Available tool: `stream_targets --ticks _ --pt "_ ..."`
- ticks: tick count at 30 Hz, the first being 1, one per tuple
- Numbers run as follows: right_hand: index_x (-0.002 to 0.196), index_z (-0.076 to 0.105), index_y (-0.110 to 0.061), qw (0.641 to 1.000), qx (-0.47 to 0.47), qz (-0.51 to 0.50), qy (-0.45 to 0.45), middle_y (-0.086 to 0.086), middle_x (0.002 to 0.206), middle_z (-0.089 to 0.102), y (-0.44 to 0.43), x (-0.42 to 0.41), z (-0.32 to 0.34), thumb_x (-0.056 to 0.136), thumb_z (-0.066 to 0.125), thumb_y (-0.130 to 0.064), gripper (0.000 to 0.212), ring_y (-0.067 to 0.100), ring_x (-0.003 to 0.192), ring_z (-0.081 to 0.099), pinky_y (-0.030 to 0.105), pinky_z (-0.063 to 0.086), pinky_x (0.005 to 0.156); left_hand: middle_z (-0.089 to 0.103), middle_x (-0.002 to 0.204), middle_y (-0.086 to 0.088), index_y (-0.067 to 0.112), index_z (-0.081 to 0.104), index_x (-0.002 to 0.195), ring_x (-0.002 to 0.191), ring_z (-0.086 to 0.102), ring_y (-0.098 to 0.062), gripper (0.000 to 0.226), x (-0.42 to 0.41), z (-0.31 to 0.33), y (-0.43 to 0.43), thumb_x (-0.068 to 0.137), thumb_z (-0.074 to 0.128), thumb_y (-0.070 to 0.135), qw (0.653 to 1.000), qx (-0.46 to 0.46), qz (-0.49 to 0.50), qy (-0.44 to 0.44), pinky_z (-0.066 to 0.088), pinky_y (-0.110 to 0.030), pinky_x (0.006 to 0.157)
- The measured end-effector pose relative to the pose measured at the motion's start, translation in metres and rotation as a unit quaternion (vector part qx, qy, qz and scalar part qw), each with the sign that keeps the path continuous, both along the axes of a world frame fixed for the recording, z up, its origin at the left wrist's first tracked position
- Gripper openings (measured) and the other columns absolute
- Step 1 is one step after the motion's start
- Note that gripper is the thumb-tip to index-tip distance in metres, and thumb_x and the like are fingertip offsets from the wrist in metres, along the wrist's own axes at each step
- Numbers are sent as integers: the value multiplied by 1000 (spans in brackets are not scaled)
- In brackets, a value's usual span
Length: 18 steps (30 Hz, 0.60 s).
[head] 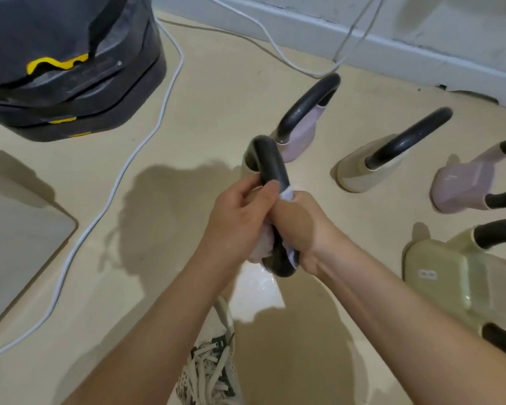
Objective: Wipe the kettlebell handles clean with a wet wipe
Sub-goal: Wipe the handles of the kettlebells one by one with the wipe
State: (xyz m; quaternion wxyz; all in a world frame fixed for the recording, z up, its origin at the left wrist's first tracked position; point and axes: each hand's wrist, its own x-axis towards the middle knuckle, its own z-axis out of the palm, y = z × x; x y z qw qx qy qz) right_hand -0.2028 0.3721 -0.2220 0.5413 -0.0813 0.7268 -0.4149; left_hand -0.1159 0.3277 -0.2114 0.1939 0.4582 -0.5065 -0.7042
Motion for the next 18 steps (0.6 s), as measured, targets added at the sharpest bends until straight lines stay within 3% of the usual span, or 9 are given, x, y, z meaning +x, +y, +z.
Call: stream_targets --ticks 4,6,11,13,15,18 --pt "94 67 -7 987 4 -157 -36 11 76 69 31 -29 -4 75 56 -34 35 26 76 70 35 52 67 49 69 -4 -1 56 80 65 48 -9 29 -47 3 16 91 60 25 990 -24 -134 -29 38 -20 62" --pt "93 67 -6 985 30 -169 -5 12 74 69 53 -40 -2 84 53 -30 29 28 72 70 36 52 63 42 65 -2 5 48 70 62 44 -9 31 -63 4 31 88 62 25 985 -19 -168 -32 35 -17 58" --pt "85 67 -7 979 68 -182 68 18 75 71 108 -55 4 95 46 -27 31 35 70 71 43 57 58 54 71 -7 -5 57 88 65 54 -11 21 -86 -1 75 87 65 15 980 48 -195 -14 44 -18 62" --pt "81 65 -7 973 77 -195 92 20 71 70 128 -64 7 95 44 -25 31 36 66 71 49 58 56 60 74 -10 -1 61 94 65 57 -15 21 -98 -2 95 85 66 18 972 68 -225 -6 47 -28 63" --pt "75 60 -8 970 90 -186 128 15 61 66 146 -73 11 95 42 -23 30 33 57 69 44 57 51 65 85 -19 6 64 97 67 61 -23 27 -106 -3 110 78 65 24 966 82 -244 -2 50 -39 60" --pt "71 57 -10 965 96 -168 180 7 53 60 170 -88 15 92 47 -17 24 22 46 60 30 47 43 70 92 -17 9 64 102 79 66 -26 26 -122 -2 128 77 64 19 960 101 -260 6 55 -39 64"
